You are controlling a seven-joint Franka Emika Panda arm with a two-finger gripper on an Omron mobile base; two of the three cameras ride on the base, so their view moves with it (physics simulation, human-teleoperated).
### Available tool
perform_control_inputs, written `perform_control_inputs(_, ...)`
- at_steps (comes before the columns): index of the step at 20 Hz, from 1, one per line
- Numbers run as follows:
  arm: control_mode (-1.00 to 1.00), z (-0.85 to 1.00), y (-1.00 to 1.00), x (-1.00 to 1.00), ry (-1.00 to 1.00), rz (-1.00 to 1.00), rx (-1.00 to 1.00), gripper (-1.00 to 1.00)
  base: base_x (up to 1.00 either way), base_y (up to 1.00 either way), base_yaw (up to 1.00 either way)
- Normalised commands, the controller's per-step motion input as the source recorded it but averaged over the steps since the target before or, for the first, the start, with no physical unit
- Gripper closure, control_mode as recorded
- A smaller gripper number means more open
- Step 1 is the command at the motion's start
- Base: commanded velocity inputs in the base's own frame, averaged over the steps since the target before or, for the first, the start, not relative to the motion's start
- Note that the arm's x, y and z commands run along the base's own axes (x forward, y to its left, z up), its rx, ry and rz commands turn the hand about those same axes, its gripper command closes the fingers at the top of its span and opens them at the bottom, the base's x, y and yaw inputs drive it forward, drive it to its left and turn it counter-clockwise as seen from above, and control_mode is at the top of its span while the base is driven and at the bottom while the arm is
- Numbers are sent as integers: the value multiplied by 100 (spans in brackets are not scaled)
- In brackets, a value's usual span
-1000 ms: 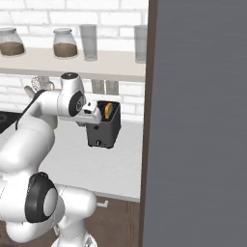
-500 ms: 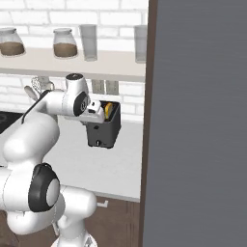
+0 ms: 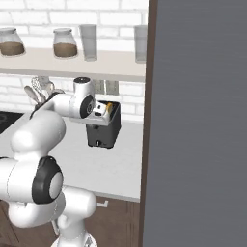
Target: Start the toaster. Once the lever pops up, take the bread to the plate on the dining counter.
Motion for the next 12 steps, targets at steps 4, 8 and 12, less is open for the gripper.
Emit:
perform_control_inputs(4,-100,-26,0,27,0,0,0,100,0,0,0)
perform_control_inputs(8,-100,-23,0,27,0,0,0,100,0,0,0)
perform_control_inputs(12,-100,-8,0,29,0,0,0,100,0,0,0)
